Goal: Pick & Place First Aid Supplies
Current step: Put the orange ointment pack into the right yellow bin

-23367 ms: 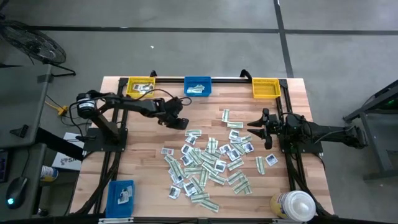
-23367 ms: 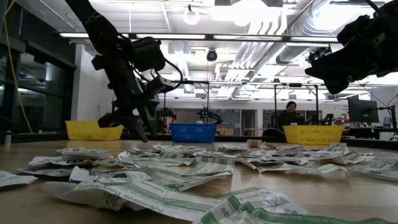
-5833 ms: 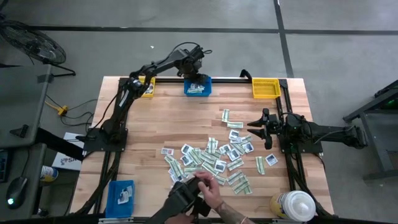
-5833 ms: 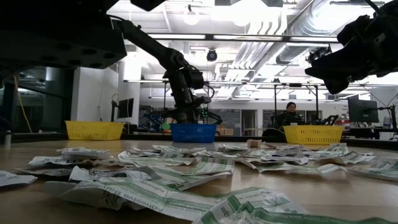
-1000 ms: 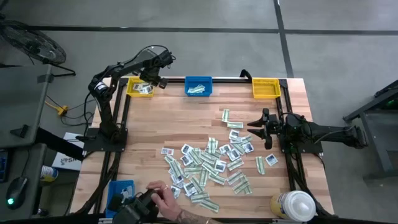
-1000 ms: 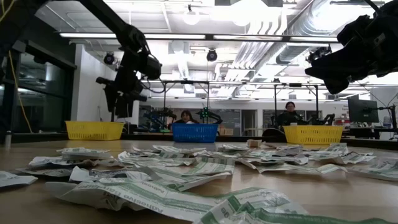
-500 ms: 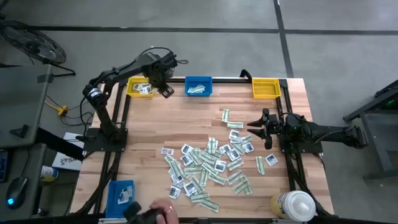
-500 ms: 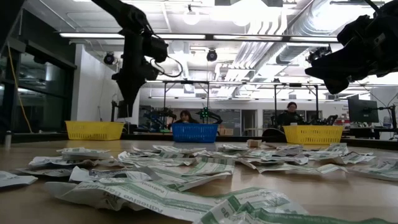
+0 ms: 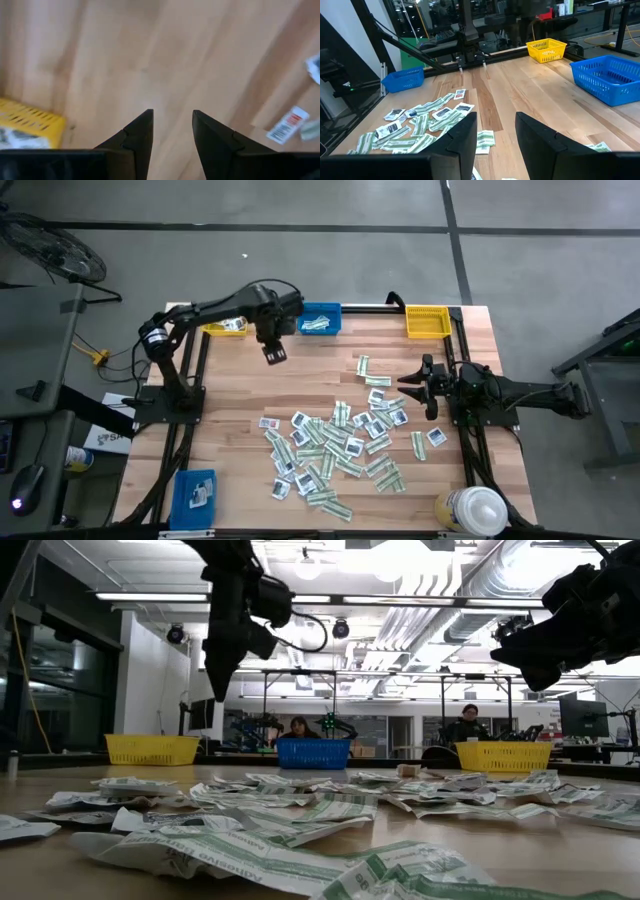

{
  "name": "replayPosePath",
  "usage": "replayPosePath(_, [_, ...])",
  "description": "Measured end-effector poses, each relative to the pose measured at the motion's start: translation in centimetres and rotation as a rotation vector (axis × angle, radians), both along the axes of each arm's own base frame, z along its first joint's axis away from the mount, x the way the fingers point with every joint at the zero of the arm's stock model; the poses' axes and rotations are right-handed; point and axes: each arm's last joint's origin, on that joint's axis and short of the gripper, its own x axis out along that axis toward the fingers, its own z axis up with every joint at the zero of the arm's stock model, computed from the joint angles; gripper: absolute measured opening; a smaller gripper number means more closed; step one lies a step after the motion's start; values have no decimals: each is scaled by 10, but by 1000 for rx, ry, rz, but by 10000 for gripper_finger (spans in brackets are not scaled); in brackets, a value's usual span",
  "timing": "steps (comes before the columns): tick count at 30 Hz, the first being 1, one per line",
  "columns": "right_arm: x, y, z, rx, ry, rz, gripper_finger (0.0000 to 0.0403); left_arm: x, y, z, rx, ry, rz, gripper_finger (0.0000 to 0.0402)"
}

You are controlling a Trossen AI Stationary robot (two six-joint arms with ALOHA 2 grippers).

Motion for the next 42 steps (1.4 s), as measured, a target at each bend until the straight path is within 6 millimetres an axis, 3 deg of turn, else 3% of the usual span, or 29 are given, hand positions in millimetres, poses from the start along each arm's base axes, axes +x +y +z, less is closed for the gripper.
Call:
replayPosePath(5, [0,0,0,0,0,0,129,5,-23,-10,-64,4,-49,136])
replayPosePath(22, [0,0,0,0,3,0,129,-33,-108,-72,-157,-79,-173,136])
replayPosePath(25, [0,0,0,0,3,0,129,-37,-123,-82,-179,-95,-57,136])
replayPosePath(32, [0,0,0,0,1,0,129,-44,-151,-94,-182,2,490,136])
replayPosePath(42, [0,0,0,0,0,0,129,-40,-173,-99,-188,-49,733,136])
